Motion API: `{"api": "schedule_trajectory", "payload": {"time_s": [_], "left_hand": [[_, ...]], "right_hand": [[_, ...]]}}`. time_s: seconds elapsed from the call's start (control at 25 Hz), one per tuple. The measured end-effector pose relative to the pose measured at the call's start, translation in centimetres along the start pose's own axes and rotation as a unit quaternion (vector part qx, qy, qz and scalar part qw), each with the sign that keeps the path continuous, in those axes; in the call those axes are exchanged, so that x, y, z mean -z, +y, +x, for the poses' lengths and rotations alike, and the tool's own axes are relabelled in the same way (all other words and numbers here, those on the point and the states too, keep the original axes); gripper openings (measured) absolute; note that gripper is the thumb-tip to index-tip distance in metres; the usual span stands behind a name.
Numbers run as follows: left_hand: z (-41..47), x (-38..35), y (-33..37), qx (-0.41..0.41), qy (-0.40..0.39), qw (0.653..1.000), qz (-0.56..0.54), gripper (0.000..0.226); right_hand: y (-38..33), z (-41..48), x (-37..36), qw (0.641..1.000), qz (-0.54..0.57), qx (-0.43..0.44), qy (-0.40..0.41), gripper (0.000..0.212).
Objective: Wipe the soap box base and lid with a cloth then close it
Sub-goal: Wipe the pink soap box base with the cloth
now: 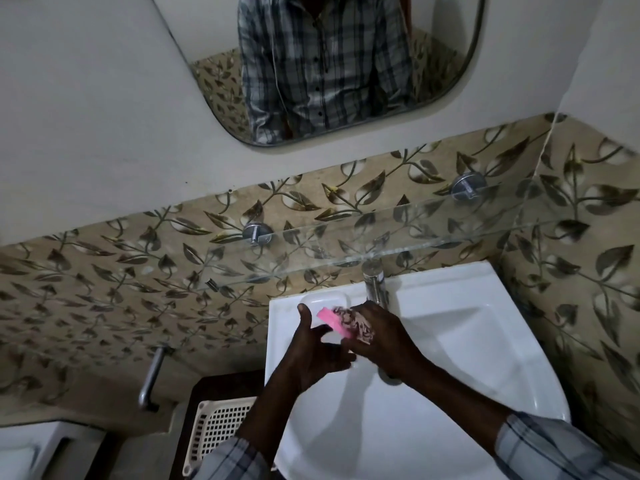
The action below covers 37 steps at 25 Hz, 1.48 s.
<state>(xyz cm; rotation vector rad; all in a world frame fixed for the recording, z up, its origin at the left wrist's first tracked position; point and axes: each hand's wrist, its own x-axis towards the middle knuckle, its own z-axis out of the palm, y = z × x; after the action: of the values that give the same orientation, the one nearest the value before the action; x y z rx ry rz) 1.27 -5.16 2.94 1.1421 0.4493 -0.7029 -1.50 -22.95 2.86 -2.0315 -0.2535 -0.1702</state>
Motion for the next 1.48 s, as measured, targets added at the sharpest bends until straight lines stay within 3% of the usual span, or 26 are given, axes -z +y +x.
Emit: {"api": "schedule_trajectory", "payload": {"time_s": [0.08,0.16,0.28,0.36,0.44,0.52,0.56,0.6,0.64,0.68,0.72,0.76,0.84,0.88,0.96,1.04,1.12,1.24,1.32,1.48], "left_hand": [[0.3,-0.8,1.1,0.094,-0.041,0.989,-0.110,0.084],[0.3,-1.1,1.3,0.122,-0.038,0.984,-0.124,0.057],[-0.5,-0.8,0.5,0.134,-0.083,0.983,-0.098,0.045],[-0.3,-1.1,0.0,0.121,-0.101,0.980,-0.122,0.044],[0.4,-1.7,-0.5,0.063,-0.058,0.990,-0.110,0.042],[0.7,-1.7,-1.6,-0.017,0.018,0.997,-0.078,0.043],[0.7,-1.6,-2.3,-0.061,0.035,0.995,-0.065,0.045],[0.6,-1.4,-2.8,-0.107,0.038,0.992,-0.051,0.043],[0.4,-1.3,-3.4,-0.147,0.023,0.988,-0.031,0.040],[0.2,-1.3,-3.9,-0.172,0.005,0.985,-0.023,0.038],[-0.1,-1.4,-4.1,-0.185,-0.007,0.982,-0.026,0.038],[-0.1,-1.6,-4.0,-0.180,-0.008,0.983,-0.036,0.039],[0.0,-1.8,-3.5,-0.150,0.030,0.987,-0.052,0.043],[0.1,-1.4,-3.4,-0.132,0.041,0.988,-0.062,0.047],[-0.3,-0.7,-2.9,-0.102,0.038,0.990,-0.088,0.055],[-0.7,0.0,-2.4,-0.093,-0.016,0.983,-0.155,0.060],[-0.8,0.8,-2.1,-0.091,-0.080,0.976,-0.182,0.065],[-0.4,1.7,-1.5,-0.144,-0.110,0.983,-0.022,0.063],[-0.3,1.9,-0.6,-0.168,-0.026,0.975,0.141,0.047],[-0.3,0.8,-0.2,-0.229,0.133,0.913,0.309,0.017]], "right_hand": [[0.4,-1.9,-1.7,0.993,-0.044,0.101,-0.040,0.047],[1.3,-3.4,-2.7,0.971,-0.125,0.202,0.001,0.047],[2.6,-1.5,0.5,0.885,-0.230,0.405,-0.018,0.017],[2.8,-0.5,2.0,0.877,-0.248,0.411,-0.014,0.019],[2.1,-0.8,0.3,0.935,-0.237,0.261,-0.031,0.023],[-0.1,-1.6,-1.9,0.993,-0.067,-0.022,-0.092,0.019],[-1.1,-1.3,-2.4,0.979,0.080,-0.166,-0.083,0.012],[-1.6,-0.3,-2.5,0.923,0.257,-0.286,-0.030,0.009],[-2.1,0.8,-2.4,0.831,0.407,-0.377,0.041,0.010],[-2.6,1.5,-2.3,0.768,0.480,-0.410,0.108,0.013],[-2.8,1.8,-2.4,0.770,0.464,-0.414,0.142,0.015],[-2.7,1.6,-2.8,0.823,0.386,-0.391,0.147,0.017],[-2.8,-0.1,-3.0,0.935,0.229,-0.267,0.048,0.018],[-2.5,-0.8,-2.7,0.953,0.201,-0.224,-0.033,0.015],[-1.8,-1.2,-0.1,0.940,0.240,-0.193,-0.148,0.015],[-0.8,-0.2,2.7,0.919,0.319,-0.212,-0.090,0.022],[-0.4,0.5,4.4,0.923,0.313,-0.223,0.013,0.026],[-1.1,0.0,3.2,0.965,0.170,-0.197,0.036,0.028],[-1.4,-0.1,2.5,0.972,0.111,-0.197,0.059,0.035],[-2.8,-0.1,1.8,0.973,0.059,-0.158,0.157,0.038]]}}
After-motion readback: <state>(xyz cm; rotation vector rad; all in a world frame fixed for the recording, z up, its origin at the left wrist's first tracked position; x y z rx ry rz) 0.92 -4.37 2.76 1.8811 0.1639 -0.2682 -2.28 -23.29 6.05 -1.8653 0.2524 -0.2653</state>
